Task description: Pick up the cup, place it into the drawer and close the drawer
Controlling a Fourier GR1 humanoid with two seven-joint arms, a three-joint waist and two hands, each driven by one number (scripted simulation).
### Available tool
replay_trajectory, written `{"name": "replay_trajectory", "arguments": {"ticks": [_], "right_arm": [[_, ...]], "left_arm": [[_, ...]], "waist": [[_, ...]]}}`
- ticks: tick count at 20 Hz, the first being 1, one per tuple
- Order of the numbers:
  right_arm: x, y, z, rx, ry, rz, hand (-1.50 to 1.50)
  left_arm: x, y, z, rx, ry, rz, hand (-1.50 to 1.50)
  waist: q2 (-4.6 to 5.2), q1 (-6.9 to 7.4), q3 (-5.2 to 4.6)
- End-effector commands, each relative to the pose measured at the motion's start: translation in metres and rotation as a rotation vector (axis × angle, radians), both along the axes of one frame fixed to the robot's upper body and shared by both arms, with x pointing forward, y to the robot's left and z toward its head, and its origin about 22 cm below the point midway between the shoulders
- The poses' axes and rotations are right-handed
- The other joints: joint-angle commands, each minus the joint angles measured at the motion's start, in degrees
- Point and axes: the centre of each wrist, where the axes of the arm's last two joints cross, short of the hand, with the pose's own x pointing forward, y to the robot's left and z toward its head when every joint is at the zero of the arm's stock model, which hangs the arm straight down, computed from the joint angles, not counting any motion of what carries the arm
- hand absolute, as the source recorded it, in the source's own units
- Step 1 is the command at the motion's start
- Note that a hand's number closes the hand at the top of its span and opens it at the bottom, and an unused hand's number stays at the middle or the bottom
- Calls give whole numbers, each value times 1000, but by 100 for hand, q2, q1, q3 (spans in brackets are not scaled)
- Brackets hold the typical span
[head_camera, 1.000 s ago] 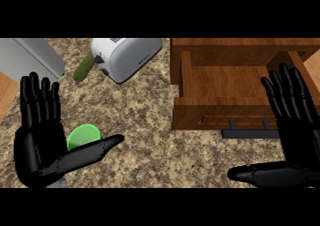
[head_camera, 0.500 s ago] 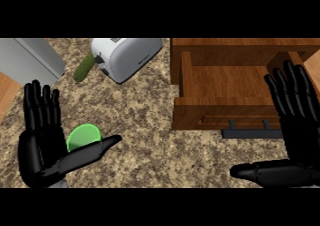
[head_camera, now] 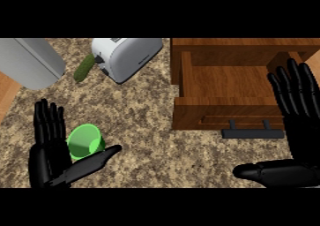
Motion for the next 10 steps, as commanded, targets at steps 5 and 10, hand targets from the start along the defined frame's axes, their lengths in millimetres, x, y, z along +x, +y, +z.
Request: {"name": "replay_trajectory", "arguments": {"ticks": [5,10], "right_arm": [[-16,1,11,-13,-2,15,-150],[6,-1,1,-3,13,15,-150]], "left_arm": [[-12,25,-34,-4,63,65,-150],[-23,26,-64,4,72,83,-150]], "waist": [[-3,-6,-1],[0,9,-1]]}}
